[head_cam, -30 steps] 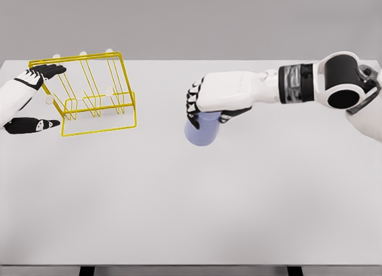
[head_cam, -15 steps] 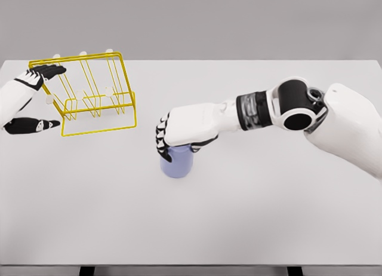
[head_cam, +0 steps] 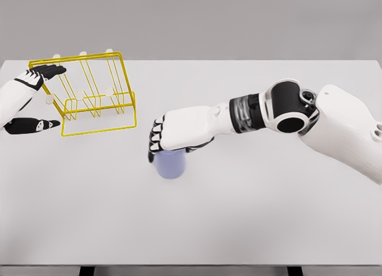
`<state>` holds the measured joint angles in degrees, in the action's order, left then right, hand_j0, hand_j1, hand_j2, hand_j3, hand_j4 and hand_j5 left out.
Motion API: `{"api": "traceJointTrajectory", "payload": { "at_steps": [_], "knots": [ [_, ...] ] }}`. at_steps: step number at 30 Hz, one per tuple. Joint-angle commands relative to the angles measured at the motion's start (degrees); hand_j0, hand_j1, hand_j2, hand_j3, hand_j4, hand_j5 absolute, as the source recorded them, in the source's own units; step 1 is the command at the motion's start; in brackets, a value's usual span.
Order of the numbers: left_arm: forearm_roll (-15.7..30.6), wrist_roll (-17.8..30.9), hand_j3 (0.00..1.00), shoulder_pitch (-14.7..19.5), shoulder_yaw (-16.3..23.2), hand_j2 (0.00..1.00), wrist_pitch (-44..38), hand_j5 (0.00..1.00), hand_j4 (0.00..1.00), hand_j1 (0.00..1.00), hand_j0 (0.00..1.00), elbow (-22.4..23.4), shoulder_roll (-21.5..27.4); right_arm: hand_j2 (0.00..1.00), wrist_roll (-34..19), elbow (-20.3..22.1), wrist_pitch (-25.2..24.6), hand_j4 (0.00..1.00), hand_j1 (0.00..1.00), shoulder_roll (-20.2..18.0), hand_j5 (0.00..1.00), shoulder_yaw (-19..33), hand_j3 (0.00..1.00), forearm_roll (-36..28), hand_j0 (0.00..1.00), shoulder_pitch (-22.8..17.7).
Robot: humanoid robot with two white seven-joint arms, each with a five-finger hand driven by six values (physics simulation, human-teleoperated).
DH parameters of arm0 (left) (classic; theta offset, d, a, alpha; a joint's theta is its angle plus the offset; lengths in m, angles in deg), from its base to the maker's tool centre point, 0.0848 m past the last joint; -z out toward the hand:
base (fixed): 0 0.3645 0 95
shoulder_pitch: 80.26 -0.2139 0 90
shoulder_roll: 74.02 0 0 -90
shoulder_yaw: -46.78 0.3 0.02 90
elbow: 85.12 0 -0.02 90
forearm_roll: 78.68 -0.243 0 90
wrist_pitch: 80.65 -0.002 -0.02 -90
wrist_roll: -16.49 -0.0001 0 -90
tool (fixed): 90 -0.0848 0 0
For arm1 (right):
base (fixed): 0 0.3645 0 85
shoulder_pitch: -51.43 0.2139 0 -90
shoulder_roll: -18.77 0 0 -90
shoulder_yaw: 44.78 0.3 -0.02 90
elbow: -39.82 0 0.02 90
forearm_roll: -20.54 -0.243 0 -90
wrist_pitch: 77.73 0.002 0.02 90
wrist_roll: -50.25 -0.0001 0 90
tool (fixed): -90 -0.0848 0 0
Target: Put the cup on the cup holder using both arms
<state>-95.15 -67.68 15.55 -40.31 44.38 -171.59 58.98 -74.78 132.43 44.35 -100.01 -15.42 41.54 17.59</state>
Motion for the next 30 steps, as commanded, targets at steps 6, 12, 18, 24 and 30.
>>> {"api": "traceJointTrajectory", "payload": {
  "at_steps": [6,12,18,24,30],
  "knots": [
    [0.4,0.0,1.0,0.0,0.0,1.0,0.0,1.0,1.0,1.0,1.0,0.0,0.1,0.99,0.0,0.1,0.5,0.99,0.99,-0.1,0.99,0.4,0.99,1.1,0.99,0.0],
    [0.3,0.1,1.0,0.0,0.0,1.0,0.0,1.0,1.0,1.0,1.0,-0.1,0.0,1.0,0.0,1.0,2.0,1.0,1.0,-0.5,1.0,12.2,1.0,0.6,1.0,-1.0],
    [-1.5,0.3,1.0,0.3,-0.3,1.0,0.0,1.0,1.0,1.0,1.0,-0.2,0.8,1.0,0.0,3.9,2.9,1.0,1.0,-9.4,1.0,33.5,1.0,-1.8,1.0,-12.7],
    [-4.1,4.2,1.0,2.5,0.0,1.0,0.0,1.0,1.0,1.0,1.0,-1.6,8.5,1.0,0.0,4.0,2.9,1.0,1.0,-12.1,1.0,38.4,1.0,-3.6,1.0,-21.4],
    [8.2,24.4,1.0,15.4,16.9,1.0,0.0,1.0,1.0,1.0,1.0,-4.3,17.9,1.0,0.0,4.2,2.9,1.0,1.0,-8.8,1.0,50.5,1.0,-3.1,1.0,-37.8]
  ]
}}
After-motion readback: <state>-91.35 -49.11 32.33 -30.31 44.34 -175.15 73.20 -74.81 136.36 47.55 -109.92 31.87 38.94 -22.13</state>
